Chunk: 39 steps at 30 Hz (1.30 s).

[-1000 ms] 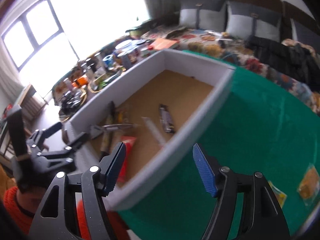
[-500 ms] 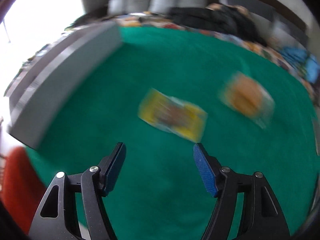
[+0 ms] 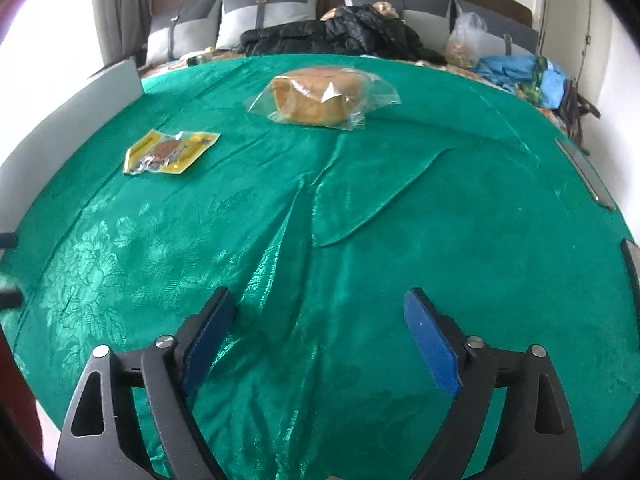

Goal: Organize snacks
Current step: 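Bring both open tools back over the green sheet, then grasp the yellow printed snack packet with the left tool, then lower the yellow packet flat onto the sheet and open the left tool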

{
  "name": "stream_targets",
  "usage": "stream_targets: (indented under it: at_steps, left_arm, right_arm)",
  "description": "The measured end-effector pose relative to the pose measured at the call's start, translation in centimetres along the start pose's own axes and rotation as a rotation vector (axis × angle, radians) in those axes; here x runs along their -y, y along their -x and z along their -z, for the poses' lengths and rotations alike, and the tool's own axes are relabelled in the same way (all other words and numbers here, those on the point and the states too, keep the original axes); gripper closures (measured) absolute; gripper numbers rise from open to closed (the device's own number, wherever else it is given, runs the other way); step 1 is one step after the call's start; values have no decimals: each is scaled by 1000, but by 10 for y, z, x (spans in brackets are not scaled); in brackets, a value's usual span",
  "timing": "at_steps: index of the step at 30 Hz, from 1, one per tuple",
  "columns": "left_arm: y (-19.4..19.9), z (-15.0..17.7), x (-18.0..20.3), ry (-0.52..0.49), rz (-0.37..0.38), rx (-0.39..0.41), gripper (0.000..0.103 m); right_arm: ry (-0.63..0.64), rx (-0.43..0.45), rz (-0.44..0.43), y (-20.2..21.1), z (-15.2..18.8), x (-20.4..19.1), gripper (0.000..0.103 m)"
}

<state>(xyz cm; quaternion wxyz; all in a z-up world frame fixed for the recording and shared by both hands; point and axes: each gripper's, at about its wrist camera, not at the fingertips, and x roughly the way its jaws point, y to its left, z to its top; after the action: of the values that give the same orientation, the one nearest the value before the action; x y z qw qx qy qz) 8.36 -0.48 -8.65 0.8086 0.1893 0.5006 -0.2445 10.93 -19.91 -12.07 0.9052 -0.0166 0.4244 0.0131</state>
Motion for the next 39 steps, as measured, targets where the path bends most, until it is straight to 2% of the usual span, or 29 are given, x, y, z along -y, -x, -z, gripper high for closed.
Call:
stream_targets:
  at_steps: [3,5,7,13,16,19,20,24,28,30,32,34,36,37,39]
  left_arm:
    - [-8,-38,12,-220,-20,-9,1]
    - [-18,-71,13,-310,-70,5,1]
    - [-34,-105,9,-360,-76,11,1]
    - [-87,-166,5,-526,8,-51,4]
    - [-102,-186,1,-552,147,-99,4]
    - [-113,-193,-9,-521,256,-149,0]
    - [-114,-192,-13,-507,268,-128,0]
    - [-111,-184,-15,-465,257,-99,0]
    - [-104,-170,-16,-429,235,-132,1]
    - [-94,-160,-14,-396,224,-138,9]
    - [-85,-152,-14,-375,221,-128,30]
    - [-77,-144,-15,-328,200,-129,36]
    - [-68,-135,-15,-261,173,-119,45]
    - [-64,-130,-16,-219,154,-113,57]
    - [-57,-118,-23,-77,78,-102,59]
  right_arm:
    - [-3,2,-2,2,5,-2,13]
    - [-3,2,-3,2,7,-1,13]
    - [-3,2,-4,2,6,-1,13]
    - [-3,2,-8,3,11,0,12]
    - [-3,1,-8,3,10,0,12]
    - [-1,-1,-12,2,10,1,11]
    - [-1,-2,-12,1,10,1,11]
    - [0,-3,-15,1,10,0,10]
    - [-1,-5,-15,-2,8,0,10]
    - [-1,-5,-15,-2,8,0,10]
    - [-2,-4,-15,-2,8,0,10]
    - [-1,-4,-15,-2,8,0,10]
    - [-1,-4,-15,-2,8,0,10]
    - [-1,-5,-15,-2,8,0,10]
    - [-2,-4,-15,-2,8,0,10]
